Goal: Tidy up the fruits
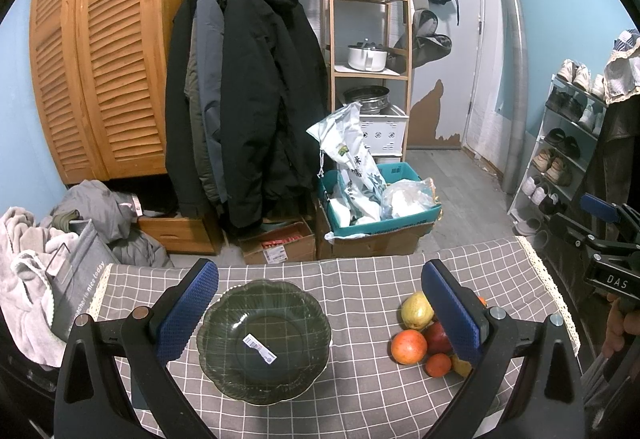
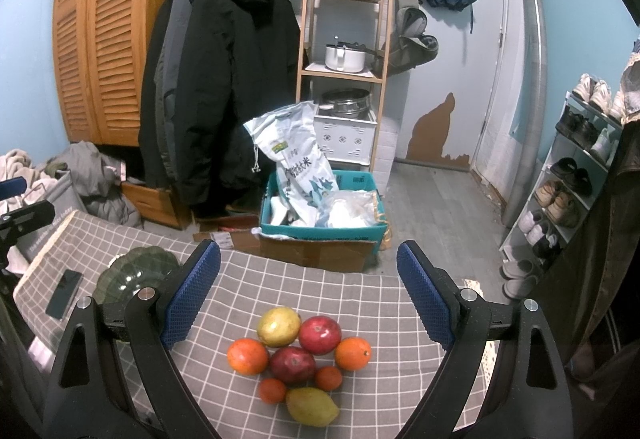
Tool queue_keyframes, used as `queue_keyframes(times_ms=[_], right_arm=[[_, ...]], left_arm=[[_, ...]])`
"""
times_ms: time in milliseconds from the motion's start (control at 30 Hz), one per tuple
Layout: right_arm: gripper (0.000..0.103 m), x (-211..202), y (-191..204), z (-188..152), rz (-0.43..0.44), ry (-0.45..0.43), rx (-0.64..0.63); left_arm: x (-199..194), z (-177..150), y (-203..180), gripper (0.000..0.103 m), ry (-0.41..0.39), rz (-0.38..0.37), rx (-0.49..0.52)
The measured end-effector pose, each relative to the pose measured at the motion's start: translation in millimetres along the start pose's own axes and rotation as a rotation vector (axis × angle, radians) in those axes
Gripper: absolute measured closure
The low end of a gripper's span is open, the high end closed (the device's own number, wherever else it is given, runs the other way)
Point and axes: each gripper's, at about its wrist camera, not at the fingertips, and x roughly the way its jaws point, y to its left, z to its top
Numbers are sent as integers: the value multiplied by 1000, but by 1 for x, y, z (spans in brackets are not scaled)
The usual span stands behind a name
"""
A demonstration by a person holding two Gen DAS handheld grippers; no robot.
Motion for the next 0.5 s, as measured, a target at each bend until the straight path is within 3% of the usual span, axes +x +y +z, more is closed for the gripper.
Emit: queue_keyframes(times_ms=[500], right_arm=[[15,0,-1,0,0,0,0]], left_arm=[[0,0,3,1,2,0,-1]])
